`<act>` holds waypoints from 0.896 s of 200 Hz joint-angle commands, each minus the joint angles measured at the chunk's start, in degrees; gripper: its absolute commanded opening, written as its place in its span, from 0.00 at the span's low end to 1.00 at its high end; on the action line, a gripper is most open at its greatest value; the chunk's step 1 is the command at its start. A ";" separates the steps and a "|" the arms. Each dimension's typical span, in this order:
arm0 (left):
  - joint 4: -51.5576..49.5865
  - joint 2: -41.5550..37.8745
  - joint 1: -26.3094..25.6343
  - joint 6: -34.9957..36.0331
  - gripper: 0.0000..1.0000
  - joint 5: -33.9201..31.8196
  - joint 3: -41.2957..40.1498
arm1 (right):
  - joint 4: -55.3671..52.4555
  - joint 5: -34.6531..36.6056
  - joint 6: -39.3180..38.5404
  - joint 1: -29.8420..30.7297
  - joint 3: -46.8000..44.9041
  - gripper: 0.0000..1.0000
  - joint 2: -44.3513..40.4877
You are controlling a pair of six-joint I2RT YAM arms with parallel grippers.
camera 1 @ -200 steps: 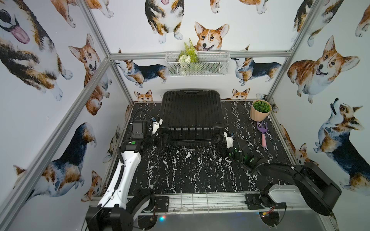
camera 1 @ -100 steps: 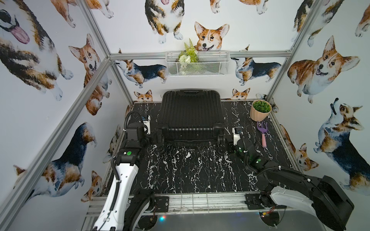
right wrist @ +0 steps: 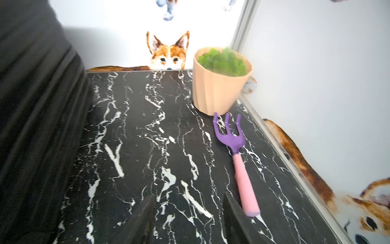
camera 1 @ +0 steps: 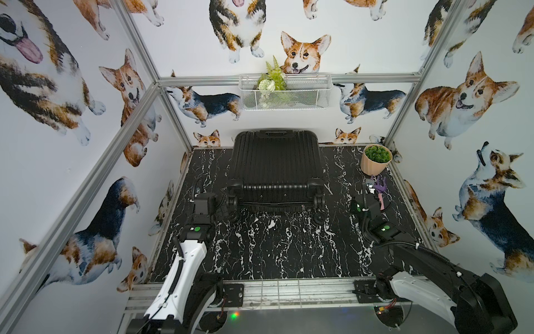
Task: Close the suitcase zippers
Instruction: Reset both arms
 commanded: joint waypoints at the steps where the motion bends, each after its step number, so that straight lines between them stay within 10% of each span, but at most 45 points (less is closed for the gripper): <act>1: 8.75 0.95 0.07 -0.97 1.00 0.44 -3.16 | -2.52 -3.27 -0.70 -4.11 0.55 0.55 -0.33; 179: 58.44 22.00 0.23 17.94 1.00 11.98 -14.28 | 36.63 -19.51 -11.10 -18.35 -8.30 0.62 17.99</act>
